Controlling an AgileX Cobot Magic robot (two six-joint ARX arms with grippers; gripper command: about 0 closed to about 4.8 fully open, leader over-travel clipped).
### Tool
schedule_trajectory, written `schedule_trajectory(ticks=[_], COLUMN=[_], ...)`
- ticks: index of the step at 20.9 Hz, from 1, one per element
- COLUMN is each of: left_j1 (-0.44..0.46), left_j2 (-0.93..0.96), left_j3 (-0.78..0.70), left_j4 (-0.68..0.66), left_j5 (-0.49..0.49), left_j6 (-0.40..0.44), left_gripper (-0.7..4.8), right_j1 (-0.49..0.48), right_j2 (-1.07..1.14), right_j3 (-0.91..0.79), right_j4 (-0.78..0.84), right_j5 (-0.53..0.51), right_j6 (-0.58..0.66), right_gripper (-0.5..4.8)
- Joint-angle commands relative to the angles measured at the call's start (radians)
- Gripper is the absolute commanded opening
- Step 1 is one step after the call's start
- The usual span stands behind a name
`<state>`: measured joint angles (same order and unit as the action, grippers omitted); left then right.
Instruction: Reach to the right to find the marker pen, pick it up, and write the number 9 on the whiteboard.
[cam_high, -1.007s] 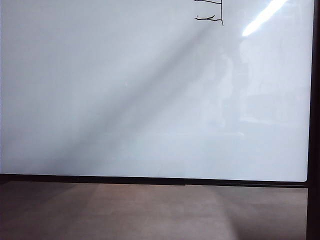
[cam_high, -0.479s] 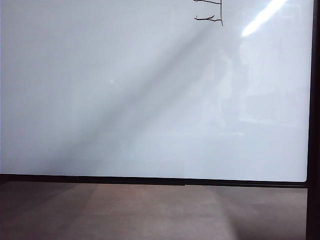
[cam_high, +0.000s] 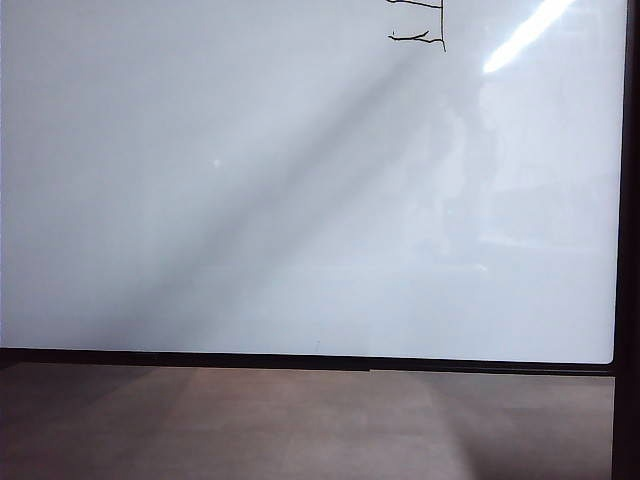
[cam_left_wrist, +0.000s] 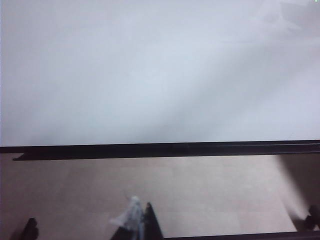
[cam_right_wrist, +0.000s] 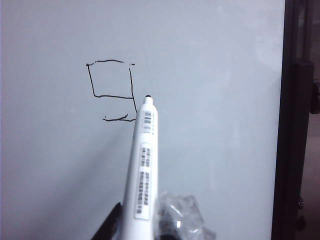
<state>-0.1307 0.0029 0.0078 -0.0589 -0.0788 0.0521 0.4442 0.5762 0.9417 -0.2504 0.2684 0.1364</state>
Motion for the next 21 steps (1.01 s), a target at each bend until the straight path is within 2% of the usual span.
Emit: schedule_trajectory(ticks=[1, 6, 13, 21], left_j1=[0.001, 0.001, 0.001, 0.002], left_j2=[0.001, 0.001, 0.001, 0.001], left_j3=[0.000, 0.001, 0.001, 0.001], left_j4=[0.016, -0.001, -0.007, -0.007], left_j5=[0.013, 0.013, 0.013, 0.012], left_j6=[0.000, 0.000, 0.000, 0.000], left_gripper=[-0.05, -0.05, -0.05, -0.05], right_j1=[0.000, 0.000, 0.000, 0.000], right_j2=[-0.014, -0.093, -0.333, -0.463], right_j3=[0.002, -0.071, -0.227, -0.229], right_j4=[-0.026, -0.051, -0.064, -0.070], right_j5=[0.002, 0.001, 0.025, 0.022], right_j6=[-0.014, -0.014, -0.014, -0.013], right_gripper=[-0.06, -0.06, -0.06, 0.00])
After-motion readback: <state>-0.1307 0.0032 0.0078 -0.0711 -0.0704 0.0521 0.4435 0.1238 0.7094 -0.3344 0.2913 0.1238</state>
